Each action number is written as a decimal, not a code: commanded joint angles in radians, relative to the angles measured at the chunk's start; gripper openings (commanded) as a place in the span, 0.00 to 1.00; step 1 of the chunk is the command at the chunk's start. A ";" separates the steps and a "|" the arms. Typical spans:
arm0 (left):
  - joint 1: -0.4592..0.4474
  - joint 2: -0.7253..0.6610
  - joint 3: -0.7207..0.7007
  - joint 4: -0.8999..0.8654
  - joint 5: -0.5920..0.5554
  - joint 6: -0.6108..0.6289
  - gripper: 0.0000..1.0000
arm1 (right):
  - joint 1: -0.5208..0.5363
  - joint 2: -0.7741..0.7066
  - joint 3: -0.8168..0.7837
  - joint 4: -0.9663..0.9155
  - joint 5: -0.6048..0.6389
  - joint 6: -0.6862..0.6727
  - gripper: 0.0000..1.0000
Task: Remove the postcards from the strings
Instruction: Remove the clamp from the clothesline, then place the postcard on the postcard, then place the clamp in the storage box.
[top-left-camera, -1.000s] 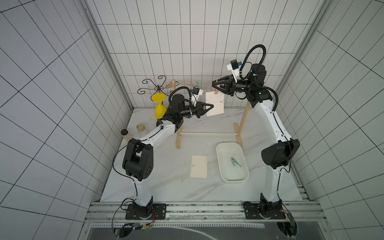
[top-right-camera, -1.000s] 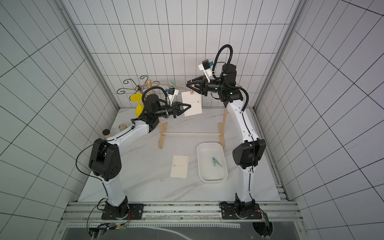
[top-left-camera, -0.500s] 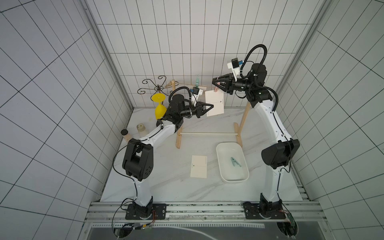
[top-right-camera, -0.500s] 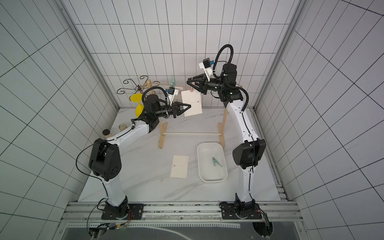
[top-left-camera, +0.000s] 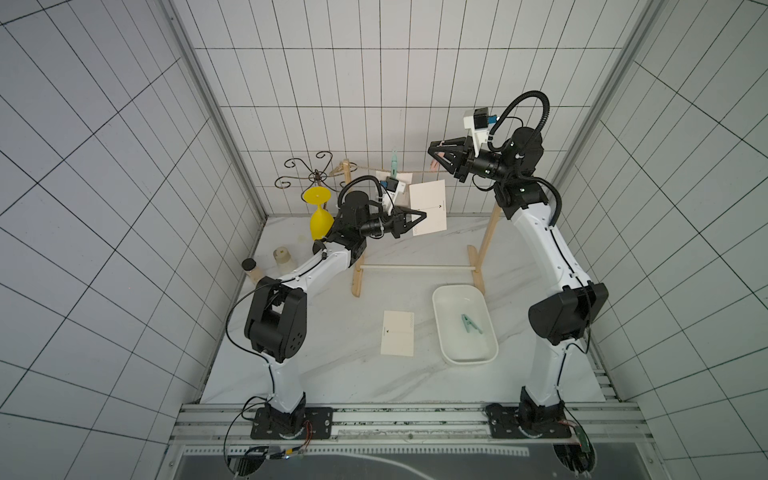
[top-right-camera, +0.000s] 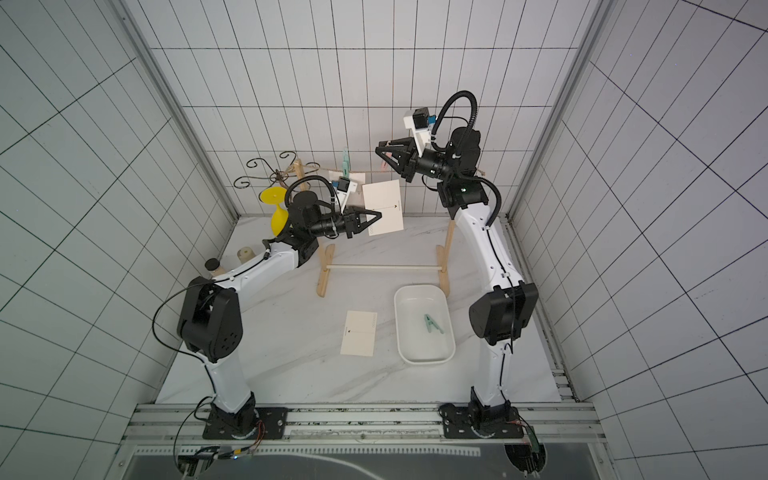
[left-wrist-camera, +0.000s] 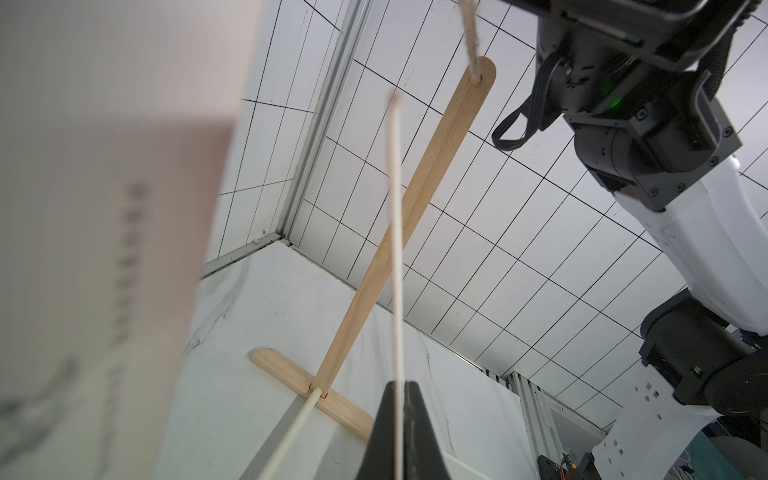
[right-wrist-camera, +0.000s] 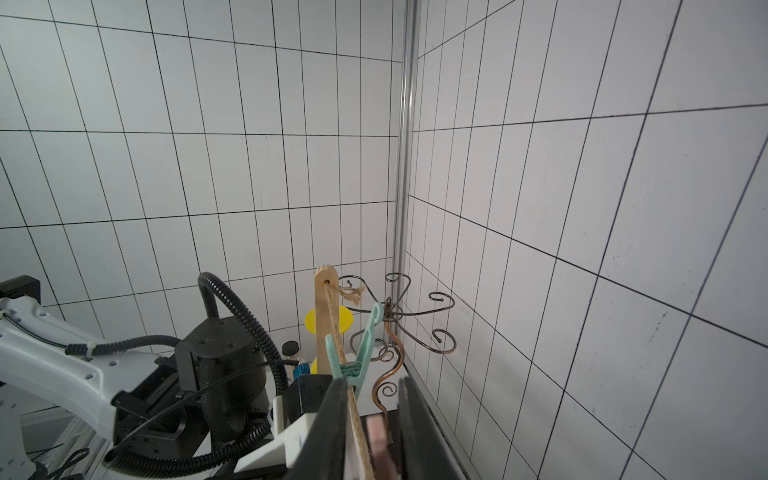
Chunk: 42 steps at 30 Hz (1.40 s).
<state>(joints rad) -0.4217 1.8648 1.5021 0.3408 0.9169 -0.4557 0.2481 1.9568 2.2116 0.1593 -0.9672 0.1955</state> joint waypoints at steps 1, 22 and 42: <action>-0.003 -0.056 -0.034 0.026 -0.012 -0.002 0.00 | 0.006 -0.083 -0.079 0.163 0.025 0.050 0.00; -0.107 -0.655 -0.672 -0.029 -0.309 -0.048 0.00 | 0.024 -0.892 -1.216 0.216 0.320 0.119 0.00; -0.202 -0.905 -1.140 -0.246 -0.384 -0.258 0.00 | 0.109 -1.268 -1.942 -0.049 0.727 0.351 0.00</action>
<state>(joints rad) -0.6209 0.9234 0.3729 0.0689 0.5236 -0.6746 0.3458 0.7010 0.3325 0.1268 -0.3378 0.4732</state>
